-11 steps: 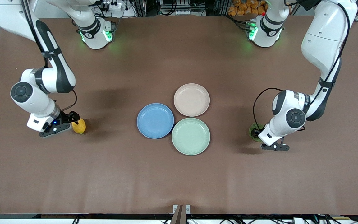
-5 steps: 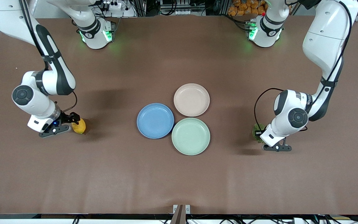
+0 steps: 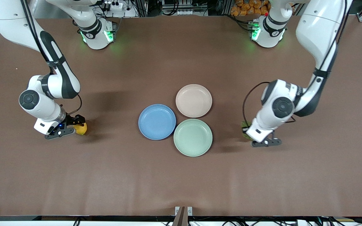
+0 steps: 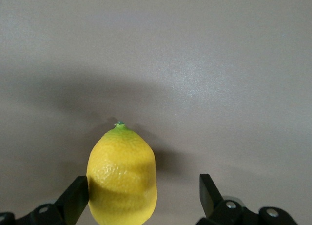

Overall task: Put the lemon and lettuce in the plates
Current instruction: 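Carry the lettuce with the left gripper over the beige plate, then release the lettuce onto the beige plate while the right gripper carries the lemon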

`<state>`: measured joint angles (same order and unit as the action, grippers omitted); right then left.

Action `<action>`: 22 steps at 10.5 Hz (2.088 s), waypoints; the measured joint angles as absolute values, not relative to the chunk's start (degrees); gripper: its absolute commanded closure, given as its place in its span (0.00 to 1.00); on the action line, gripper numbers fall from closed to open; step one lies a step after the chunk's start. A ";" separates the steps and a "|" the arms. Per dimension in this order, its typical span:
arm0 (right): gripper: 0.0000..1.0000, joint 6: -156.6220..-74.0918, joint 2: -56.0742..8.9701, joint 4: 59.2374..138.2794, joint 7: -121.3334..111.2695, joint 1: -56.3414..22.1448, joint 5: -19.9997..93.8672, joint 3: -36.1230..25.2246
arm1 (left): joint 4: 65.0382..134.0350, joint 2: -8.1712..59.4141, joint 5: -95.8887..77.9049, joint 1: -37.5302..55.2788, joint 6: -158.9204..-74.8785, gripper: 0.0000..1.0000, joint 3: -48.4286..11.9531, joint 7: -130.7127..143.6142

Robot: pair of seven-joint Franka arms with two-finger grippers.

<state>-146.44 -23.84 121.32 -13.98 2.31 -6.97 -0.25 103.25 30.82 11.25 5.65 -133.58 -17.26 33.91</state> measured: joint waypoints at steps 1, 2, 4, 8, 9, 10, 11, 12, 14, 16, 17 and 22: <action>0.00 -146.40 -23.99 121.32 -13.94 2.30 -6.89 -0.20 | 102.83 30.60 11.25 5.90 -132.47 1.00 -20.07 38.63; 0.00 -146.40 -24.45 121.33 -13.88 2.33 -6.89 -0.23 | 101.75 30.50 11.25 6.01 -130.11 1.00 -22.99 43.09; 0.00 -146.41 -25.36 121.32 -13.68 2.41 -6.88 -0.34 | 98.89 30.34 11.25 6.02 -126.14 1.00 -28.17 50.90; 0.69 -146.42 -25.80 121.25 -13.36 2.34 -3.14 -0.30 | 97.48 30.80 11.25 7.34 -125.05 1.00 -33.10 60.68; 0.86 -146.42 -25.80 121.22 -13.36 2.32 -2.80 -0.29 | 97.46 31.53 11.25 9.35 -125.05 1.00 -33.23 63.48; 1.00 -146.40 -25.76 121.17 -13.36 2.28 -2.59 -0.27 | 97.45 32.46 11.25 11.79 -125.06 1.00 -33.24 66.82; 1.00 -146.40 -25.78 121.03 -13.37 2.13 -2.53 -0.23 | 97.43 33.21 11.25 13.55 -125.08 1.00 -33.23 69.22; 1.00 -146.36 -25.75 120.74 -13.37 1.73 -2.47 -0.17 | 97.42 33.71 11.25 14.38 -125.09 1.00 -33.22 70.14; 1.00 -143.86 -25.60 118.94 -13.36 0.51 -2.40 0.22 | 97.37 34.48 11.25 14.46 -125.08 0.48 -33.08 70.21; 1.00 -135.30 -24.78 113.40 -13.35 -1.95 -1.77 1.11 | 97.33 35.31 11.25 14.40 -125.08 0.00 -32.78 70.21; 1.00 -131.64 -24.15 110.31 -13.14 -3.97 0.46 1.40 | 97.31 35.63 11.25 14.41 -125.08 0.00 -32.77 70.50; 1.00 -128.97 -24.83 104.88 2.04 -13.67 5.83 7.24 | 94.93 33.24 11.59 13.64 -124.98 0.00 -32.82 72.15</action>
